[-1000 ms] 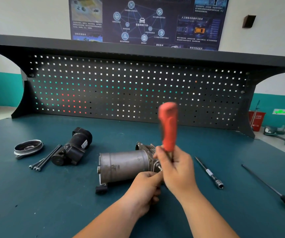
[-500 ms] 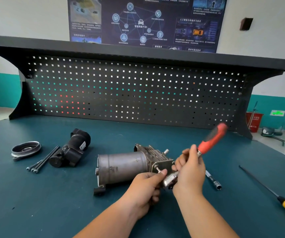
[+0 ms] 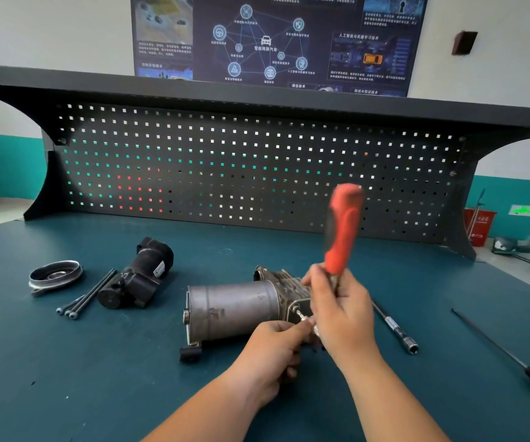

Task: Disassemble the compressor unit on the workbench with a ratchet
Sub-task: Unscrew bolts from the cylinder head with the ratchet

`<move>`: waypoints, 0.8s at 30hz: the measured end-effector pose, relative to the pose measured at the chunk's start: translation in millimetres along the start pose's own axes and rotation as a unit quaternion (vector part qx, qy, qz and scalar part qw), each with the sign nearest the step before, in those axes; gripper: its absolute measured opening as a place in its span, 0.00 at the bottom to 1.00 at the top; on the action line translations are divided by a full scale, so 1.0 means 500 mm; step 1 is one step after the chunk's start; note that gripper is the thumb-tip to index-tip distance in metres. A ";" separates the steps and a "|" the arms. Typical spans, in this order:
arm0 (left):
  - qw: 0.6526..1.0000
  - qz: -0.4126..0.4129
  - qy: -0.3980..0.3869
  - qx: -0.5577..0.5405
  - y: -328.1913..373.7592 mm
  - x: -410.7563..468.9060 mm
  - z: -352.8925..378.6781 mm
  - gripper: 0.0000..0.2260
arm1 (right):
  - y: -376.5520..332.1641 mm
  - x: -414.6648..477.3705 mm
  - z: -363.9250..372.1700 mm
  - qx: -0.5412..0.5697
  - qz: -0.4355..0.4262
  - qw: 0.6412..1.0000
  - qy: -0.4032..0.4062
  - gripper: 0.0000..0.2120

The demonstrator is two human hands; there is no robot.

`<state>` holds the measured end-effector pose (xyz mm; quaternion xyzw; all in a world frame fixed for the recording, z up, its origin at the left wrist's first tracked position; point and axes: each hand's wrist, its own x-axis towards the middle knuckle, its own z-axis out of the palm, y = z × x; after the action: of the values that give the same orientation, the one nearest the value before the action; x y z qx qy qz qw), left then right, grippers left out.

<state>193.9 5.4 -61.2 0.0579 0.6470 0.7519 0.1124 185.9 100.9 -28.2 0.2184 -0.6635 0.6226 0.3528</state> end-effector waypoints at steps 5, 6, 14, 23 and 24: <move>1.000 0.005 0.003 -0.004 0.000 -0.001 -0.004 0.13 | -0.007 -0.009 0.005 -0.107 -0.116 0.980 -0.125 0.19; 1.000 0.006 -0.002 -0.008 0.000 -0.001 -0.003 0.14 | -0.006 -0.010 0.004 -0.098 -0.106 0.983 -0.115 0.18; 0.999 0.007 -0.003 -0.035 -0.001 0.001 0.004 0.16 | 0.004 0.006 -0.006 0.205 0.158 0.955 0.144 0.16; 0.999 0.003 -0.003 -0.040 0.003 -0.002 0.012 0.16 | 0.057 0.026 -0.026 0.271 0.358 0.852 0.267 0.16; 0.999 -0.002 -0.004 -0.043 0.003 -0.003 0.012 0.16 | 0.051 0.028 -0.024 0.240 0.325 0.878 0.256 0.16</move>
<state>196.5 10.8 -58.7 0.0547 0.6141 0.7784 0.1186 160.7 118.1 -35.3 -0.0981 -0.4141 0.8766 0.2245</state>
